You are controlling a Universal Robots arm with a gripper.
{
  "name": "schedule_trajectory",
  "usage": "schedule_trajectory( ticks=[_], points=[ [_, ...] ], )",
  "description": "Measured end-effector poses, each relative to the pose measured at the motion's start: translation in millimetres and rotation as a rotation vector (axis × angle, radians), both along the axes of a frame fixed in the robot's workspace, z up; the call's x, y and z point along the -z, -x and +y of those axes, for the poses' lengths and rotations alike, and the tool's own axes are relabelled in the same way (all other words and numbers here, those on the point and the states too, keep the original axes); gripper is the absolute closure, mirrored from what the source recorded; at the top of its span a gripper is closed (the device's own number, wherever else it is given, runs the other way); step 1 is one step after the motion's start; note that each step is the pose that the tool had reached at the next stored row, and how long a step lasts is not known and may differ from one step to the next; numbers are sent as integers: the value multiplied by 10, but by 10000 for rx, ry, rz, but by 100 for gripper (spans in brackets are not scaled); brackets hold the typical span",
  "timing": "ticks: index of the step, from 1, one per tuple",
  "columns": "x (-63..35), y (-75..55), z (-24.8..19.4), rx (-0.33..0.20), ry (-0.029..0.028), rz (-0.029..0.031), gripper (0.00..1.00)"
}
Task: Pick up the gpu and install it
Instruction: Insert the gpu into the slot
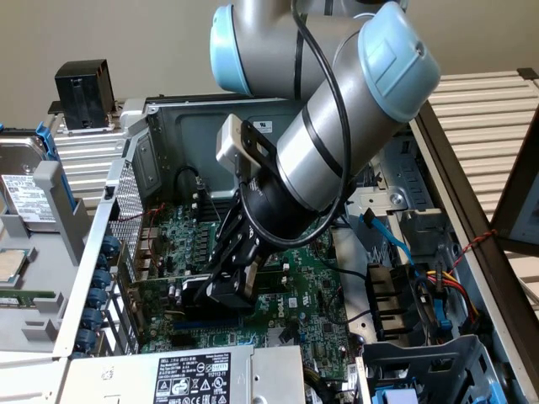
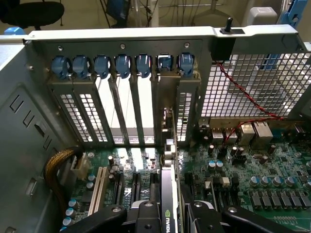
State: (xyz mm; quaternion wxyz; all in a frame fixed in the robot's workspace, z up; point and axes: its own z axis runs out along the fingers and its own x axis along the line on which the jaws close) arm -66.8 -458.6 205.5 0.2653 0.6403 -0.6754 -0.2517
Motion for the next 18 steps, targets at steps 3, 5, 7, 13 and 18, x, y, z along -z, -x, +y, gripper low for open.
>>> schedule_trajectory(
  ticks=[3, 5, 7, 13, 18],
  points=[
    [0, 1, 0, -1, 0, 0, 73],
    [0, 1, 0, -3, 1, 0, 73],
    [2, 1, 0, -3, 1, 0, 73],
    [4, 2, 0, -3, 1, 0, 73],
    [5, 1, 0, -3, 1, 2, 73]
  ],
)
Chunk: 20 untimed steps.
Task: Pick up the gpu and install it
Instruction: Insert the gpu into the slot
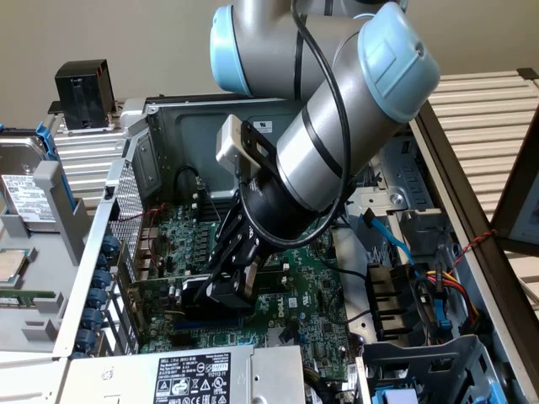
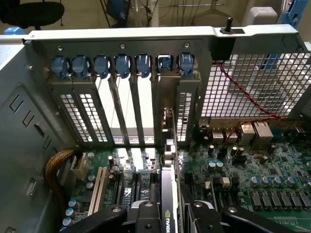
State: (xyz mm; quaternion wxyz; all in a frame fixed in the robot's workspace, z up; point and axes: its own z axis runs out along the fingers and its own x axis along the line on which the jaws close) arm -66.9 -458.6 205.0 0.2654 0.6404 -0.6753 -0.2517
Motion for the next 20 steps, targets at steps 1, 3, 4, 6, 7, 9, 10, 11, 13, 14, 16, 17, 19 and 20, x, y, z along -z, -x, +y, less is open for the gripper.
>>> schedule_trajectory(
  ticks=[1, 3, 4, 6, 7, 9, 10, 11, 13, 14, 16, 17, 19, 20],
  points=[
    [0, 0, 0, 0, -1, 2, 73],
    [1, -1, 0, 0, 0, 4, 73],
    [2, -1, 0, 0, 0, 5, 73],
    [3, -3, 0, 1, 0, 7, 73],
    [3, -4, 0, 1, 0, 8, 73],
    [5, -4, 0, 0, 0, 8, 73],
    [6, -5, 0, 0, 1, 9, 73],
    [7, -5, 0, -1, 1, 10, 73],
    [9, -5, 0, -1, 1, 10, 73],
    [10, -5, 0, -1, 0, 10, 73],
    [12, -5, 0, -1, 1, 11, 73],
    [13, -5, 0, -1, 2, 11, 73],
    [14, -3, 0, -1, 1, 11, 73],
    [15, 0, 0, 0, 0, 10, 73]
  ],
)
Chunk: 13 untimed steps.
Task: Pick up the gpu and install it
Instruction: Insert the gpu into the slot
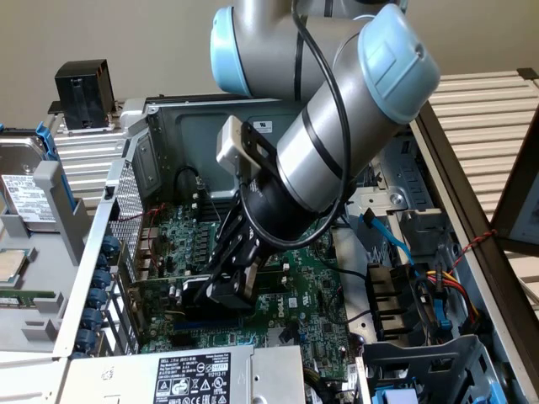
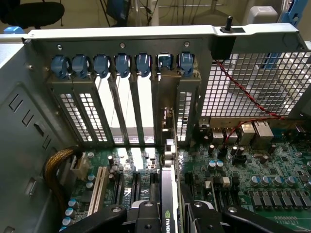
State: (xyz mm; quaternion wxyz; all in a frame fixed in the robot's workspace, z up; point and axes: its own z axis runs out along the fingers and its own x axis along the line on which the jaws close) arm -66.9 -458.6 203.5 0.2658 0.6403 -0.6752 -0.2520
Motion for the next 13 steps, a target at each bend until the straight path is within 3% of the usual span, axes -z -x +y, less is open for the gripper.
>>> schedule_trajectory(
  ticks=[13],
  points=[
    [0, 28, 4, -4, 10, 4, 73]
  ],
)
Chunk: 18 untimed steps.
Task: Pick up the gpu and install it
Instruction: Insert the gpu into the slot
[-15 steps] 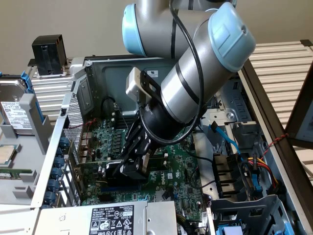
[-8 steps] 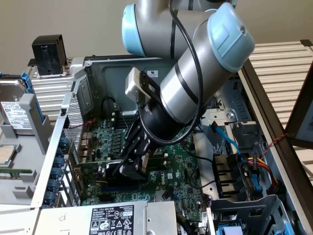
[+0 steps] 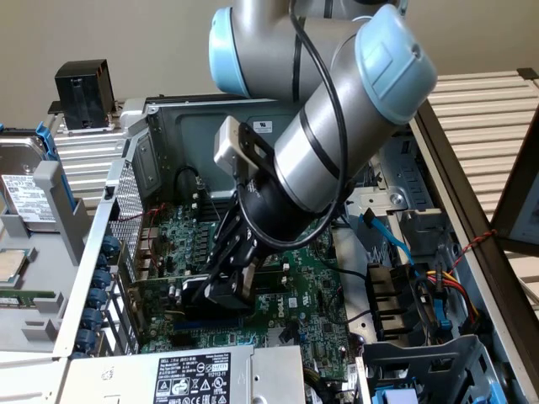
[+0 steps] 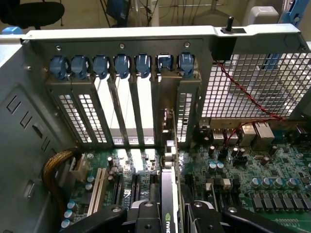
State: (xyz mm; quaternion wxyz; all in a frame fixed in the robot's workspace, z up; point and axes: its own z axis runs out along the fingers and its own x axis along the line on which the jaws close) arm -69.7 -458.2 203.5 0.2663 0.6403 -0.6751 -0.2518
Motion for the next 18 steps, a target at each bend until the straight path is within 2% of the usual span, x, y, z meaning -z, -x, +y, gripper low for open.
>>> schedule_trajectory(
  ticks=[18],
  points=[
    [-12, 14, 0, -72, -1, 1, 73]
  ],
)
